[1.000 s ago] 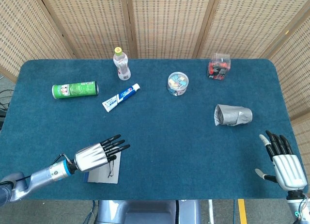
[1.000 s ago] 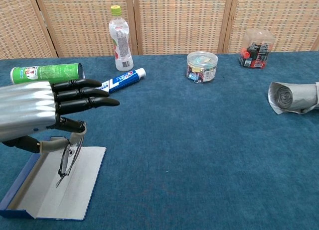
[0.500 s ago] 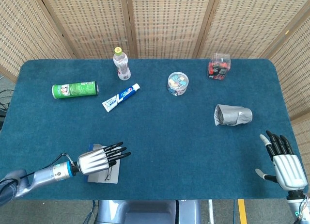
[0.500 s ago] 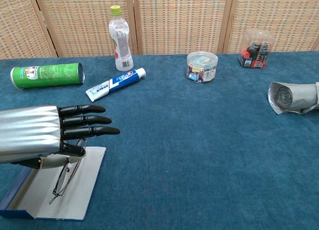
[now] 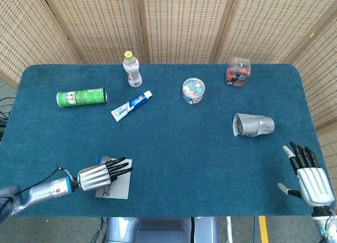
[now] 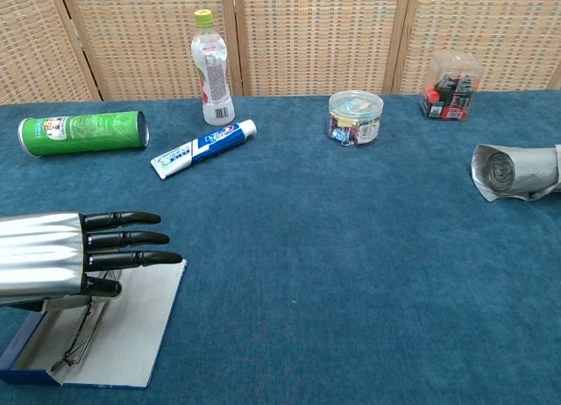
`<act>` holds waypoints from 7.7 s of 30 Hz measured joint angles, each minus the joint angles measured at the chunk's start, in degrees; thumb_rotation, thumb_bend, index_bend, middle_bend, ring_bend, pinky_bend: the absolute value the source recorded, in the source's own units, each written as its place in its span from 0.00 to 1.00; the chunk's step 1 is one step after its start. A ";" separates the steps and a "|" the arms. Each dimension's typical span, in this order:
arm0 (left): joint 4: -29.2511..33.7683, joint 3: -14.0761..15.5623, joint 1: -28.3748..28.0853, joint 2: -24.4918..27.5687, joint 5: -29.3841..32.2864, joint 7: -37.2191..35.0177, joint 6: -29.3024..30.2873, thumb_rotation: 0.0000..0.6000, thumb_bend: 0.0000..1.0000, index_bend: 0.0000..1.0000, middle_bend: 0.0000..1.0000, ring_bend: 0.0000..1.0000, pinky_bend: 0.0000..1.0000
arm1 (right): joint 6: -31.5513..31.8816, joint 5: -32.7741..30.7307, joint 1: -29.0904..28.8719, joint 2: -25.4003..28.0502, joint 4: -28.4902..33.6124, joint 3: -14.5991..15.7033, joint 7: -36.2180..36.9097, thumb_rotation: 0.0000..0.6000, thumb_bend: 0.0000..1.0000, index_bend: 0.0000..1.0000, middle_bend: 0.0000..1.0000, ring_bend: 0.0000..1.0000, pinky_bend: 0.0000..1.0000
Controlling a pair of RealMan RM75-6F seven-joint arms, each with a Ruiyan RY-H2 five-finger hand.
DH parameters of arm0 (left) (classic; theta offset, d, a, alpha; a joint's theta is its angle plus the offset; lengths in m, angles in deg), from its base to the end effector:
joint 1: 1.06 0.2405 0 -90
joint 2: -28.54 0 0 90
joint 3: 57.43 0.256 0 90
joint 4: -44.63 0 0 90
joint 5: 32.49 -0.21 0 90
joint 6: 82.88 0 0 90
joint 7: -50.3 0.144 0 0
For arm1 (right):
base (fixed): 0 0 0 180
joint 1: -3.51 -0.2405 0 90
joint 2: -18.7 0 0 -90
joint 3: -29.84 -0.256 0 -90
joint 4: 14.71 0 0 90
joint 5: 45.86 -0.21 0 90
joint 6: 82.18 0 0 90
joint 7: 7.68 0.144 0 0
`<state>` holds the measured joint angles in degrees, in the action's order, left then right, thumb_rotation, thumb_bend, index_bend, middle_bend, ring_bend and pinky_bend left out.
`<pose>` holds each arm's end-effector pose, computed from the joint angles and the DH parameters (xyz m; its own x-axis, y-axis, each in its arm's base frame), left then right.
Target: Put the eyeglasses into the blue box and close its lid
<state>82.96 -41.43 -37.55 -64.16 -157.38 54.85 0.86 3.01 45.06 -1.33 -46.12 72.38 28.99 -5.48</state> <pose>-0.2647 0.2662 -0.0059 0.7787 -0.3472 0.5225 -0.0685 -0.8750 -0.4793 -0.3197 -0.1743 0.1544 0.4410 -0.0325 0.8969 -0.8951 -0.0885 0.4369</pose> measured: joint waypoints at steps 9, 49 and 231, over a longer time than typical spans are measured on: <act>-4.25 1.47 1.15 -0.85 0.91 -0.72 0.38 1.00 0.42 0.52 0.00 0.00 0.00 | -0.07 -0.19 0.04 0.00 0.15 -0.05 -0.24 1.00 0.00 0.00 0.00 0.00 0.00; 20.35 -3.34 0.43 4.87 10.96 0.96 2.47 1.00 0.10 0.00 0.00 0.00 0.00 | -0.64 -0.55 -0.01 0.30 0.59 -0.04 0.17 1.00 0.00 0.00 0.00 0.00 0.00; 29.63 -8.15 15.38 11.22 28.92 -17.75 -16.92 1.00 0.00 0.00 0.00 0.00 0.00 | -1.57 -1.03 -0.18 1.00 1.70 0.06 0.83 1.00 0.00 0.00 0.00 0.00 0.00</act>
<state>112.59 -49.58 -22.17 -52.93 -128.46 37.11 -16.06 1.43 44.02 -1.50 -45.12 74.08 29.05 -4.65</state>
